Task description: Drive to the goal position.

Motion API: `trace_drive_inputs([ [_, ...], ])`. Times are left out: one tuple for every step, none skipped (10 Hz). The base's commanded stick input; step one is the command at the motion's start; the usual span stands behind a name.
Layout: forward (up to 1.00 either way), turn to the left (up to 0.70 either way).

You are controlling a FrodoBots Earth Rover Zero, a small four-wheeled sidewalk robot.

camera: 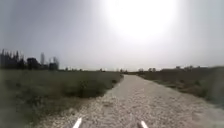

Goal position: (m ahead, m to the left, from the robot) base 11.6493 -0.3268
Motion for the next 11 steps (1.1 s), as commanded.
trace_drive_inputs([
  [0.70, -0.06],
  [0.70, -0.35],
  [0.70, -0.35],
  [0.70, -0.35],
  [0.70, -0.23],
  [0.70, -0.11],
  [0.70, 0.00],
  [0.70, 0.00],
  [0.70, 0.00],
  [0.70, 0.00],
  [0.70, 0.00],
])
